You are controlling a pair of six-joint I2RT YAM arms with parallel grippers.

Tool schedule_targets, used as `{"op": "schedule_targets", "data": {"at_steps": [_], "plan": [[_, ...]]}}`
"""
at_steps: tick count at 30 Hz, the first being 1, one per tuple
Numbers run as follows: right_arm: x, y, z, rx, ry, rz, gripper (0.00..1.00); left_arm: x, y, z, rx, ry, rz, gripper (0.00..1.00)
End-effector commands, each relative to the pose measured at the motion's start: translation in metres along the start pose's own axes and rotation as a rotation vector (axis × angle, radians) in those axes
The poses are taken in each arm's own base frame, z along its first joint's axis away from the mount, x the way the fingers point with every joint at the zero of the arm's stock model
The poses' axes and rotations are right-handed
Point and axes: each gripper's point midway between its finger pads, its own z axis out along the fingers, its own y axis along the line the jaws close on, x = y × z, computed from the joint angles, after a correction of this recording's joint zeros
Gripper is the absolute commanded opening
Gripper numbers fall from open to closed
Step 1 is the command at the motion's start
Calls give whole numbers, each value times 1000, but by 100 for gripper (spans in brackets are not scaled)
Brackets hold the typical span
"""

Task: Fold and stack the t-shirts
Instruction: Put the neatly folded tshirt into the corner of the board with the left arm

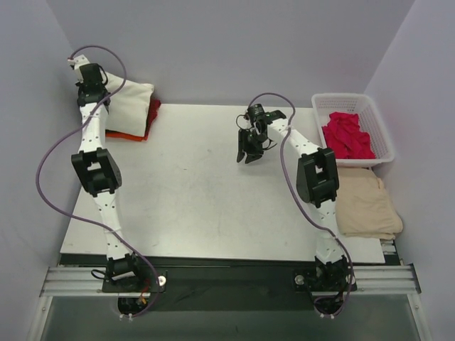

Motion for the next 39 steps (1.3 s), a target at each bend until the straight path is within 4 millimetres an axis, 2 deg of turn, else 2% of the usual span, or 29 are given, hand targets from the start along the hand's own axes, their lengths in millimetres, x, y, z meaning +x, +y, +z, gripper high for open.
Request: {"op": "schedule_targets", "data": {"at_steps": [1, 3, 6, 8, 9, 11, 12, 13, 16, 20, 21, 25, 26, 27, 30, 31, 32, 34, 35, 36, 37, 38, 39], "plan": [[0, 6, -4, 11, 18, -5, 36, -58, -2, 8, 123, -150, -147, 0], [1, 7, -1, 12, 28, -9, 36, -56, 3, 15, 154, -145, -151, 0], [-2, 10, 0, 11, 29, -10, 36, -33, 6, 29, 174, -98, -134, 1], [-2, 13, 0, 6, 30, -13, 36, -13, 9, 38, 172, -58, -120, 24], [-1, 13, 1, 5, 35, -13, 36, -8, 10, 41, 174, -48, -116, 51], [1, 14, 3, 3, 46, -12, 36, 6, 11, 47, 172, -23, -109, 72], [2, 15, 3, 1, 49, -16, 36, 12, 12, 49, 166, -10, -108, 95], [3, 15, 4, 0, 53, -16, 36, 13, 13, 50, 162, -8, -109, 98], [6, 15, 6, 5, 62, -16, 36, 10, 15, 49, 147, -18, -118, 98], [1, 13, 1, 28, 35, -28, 36, -12, 14, 35, 153, -58, -111, 97], [-1, 13, 0, 32, 27, -28, 36, -22, 12, 28, 156, -70, -112, 97], [-15, 17, -14, 40, -30, -51, 36, -38, 6, 6, 178, -76, -102, 97], [-19, 16, -17, 46, -46, -58, 36, -50, 0, -8, 195, -92, -104, 97], [-22, 17, -21, 50, -59, -63, 36, -45, -2, -11, 202, -74, -95, 97], [-31, 16, -34, 71, -104, -74, 36, -54, -19, -39, 249, -71, -68, 97], [-33, 17, -42, 77, -125, -80, 36, -46, -25, -45, 266, -49, -48, 97], [-37, 12, -46, 104, -146, -80, 36, -50, -36, -61, 290, -46, -36, 97], [-42, 6, -61, 126, -183, -70, 36, -42, -49, -77, 329, -16, -9, 98], [-44, 5, -66, 132, -196, -66, 36, -45, -54, -92, 345, -7, 2, 98], [-45, 1, -72, 139, -208, -60, 36, -40, -68, -105, 373, 7, 22, 97], [-47, -5, -81, 145, -225, -43, 36, -25, -75, -113, 395, 43, 51, 97], [-47, -9, -86, 155, -236, -31, 36, -29, -80, -131, 413, 39, 57, 97], [-46, -15, -89, 170, -242, -21, 36, -25, -85, -140, 432, 48, 65, 97]]}}
